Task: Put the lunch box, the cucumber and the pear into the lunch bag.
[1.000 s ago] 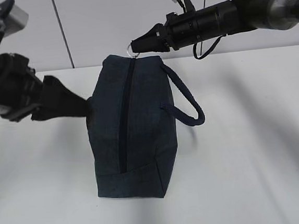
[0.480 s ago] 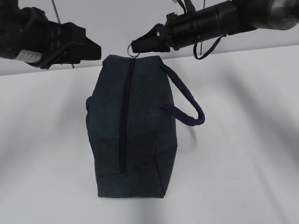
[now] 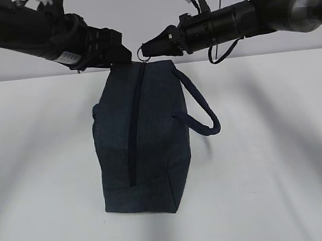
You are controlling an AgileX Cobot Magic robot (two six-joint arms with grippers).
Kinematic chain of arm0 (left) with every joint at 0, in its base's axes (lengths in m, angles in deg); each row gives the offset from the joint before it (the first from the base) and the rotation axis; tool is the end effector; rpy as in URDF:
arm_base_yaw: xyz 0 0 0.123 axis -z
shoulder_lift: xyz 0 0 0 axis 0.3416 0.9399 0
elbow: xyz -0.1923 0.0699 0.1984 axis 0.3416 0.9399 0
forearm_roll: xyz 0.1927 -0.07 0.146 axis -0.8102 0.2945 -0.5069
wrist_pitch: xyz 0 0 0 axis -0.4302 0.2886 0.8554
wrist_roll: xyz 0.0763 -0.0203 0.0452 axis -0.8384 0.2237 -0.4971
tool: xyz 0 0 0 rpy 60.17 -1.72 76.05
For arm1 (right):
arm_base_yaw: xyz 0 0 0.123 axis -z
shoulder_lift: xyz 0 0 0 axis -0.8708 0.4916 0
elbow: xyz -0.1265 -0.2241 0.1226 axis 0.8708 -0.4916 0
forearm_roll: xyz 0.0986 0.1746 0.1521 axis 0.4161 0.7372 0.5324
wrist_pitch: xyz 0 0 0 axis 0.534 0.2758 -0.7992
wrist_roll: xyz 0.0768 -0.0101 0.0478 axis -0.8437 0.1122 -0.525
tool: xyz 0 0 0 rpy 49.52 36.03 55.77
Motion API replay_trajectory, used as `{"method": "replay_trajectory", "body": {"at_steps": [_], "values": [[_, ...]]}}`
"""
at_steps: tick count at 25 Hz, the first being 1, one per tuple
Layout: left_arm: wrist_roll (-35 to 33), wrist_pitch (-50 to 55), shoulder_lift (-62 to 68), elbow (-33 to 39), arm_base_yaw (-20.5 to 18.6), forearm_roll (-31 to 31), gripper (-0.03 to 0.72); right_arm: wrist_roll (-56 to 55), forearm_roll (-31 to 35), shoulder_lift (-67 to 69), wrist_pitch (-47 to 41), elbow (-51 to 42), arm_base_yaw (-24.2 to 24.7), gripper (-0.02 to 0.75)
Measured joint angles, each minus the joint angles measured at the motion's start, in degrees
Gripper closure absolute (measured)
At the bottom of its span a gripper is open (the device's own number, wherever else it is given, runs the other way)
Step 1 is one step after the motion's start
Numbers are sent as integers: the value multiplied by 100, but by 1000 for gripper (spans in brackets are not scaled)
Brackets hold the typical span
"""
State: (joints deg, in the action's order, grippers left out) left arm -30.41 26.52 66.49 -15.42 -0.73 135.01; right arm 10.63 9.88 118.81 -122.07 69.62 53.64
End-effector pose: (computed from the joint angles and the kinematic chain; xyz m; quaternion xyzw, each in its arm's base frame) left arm 0.3708 -0.1686 0.2677 0.1901 0.8732 -0.2722 0.3568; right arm 0.4964 0.1424 0.2131 -0.3211 0.7271 0.4742 0.3786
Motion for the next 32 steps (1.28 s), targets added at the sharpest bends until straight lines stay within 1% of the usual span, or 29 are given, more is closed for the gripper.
{"method": "replay_trajectory", "body": {"at_steps": [2, 4, 8, 9, 11, 18, 23, 26, 32], "values": [[0, 0, 91, -17, 23, -7, 377, 0, 0, 0, -4, 0, 0, 732], [0, 13, 156, -24, 29, -12, 459, 0, 0, 0, -14, 0, 0, 732], [-14, 112, 175, -24, 34, -12, 648, 0, 0, 0, -24, 0, 0, 732], [-42, 132, 179, -24, 34, -12, 664, 0, -20, 0, -18, 0, 0, 732], [-68, 152, 181, -24, 34, -12, 677, 0, -77, 0, -18, 0, 0, 732], [-126, 343, 85, -24, 34, 10, 680, -68, -253, 0, 166, 0, 13, 732], [-171, 663, -64, -24, 34, 57, 680, -88, -253, 0, 184, 0, 171, 732], [-420, 791, -132, -24, 34, 272, 680, -110, -266, 0, 172, 0, 223, 732], [-1043, 905, -266, -24, 34, 947, 680, -157, -376, 14, 252, 0, 263, 732]]}}
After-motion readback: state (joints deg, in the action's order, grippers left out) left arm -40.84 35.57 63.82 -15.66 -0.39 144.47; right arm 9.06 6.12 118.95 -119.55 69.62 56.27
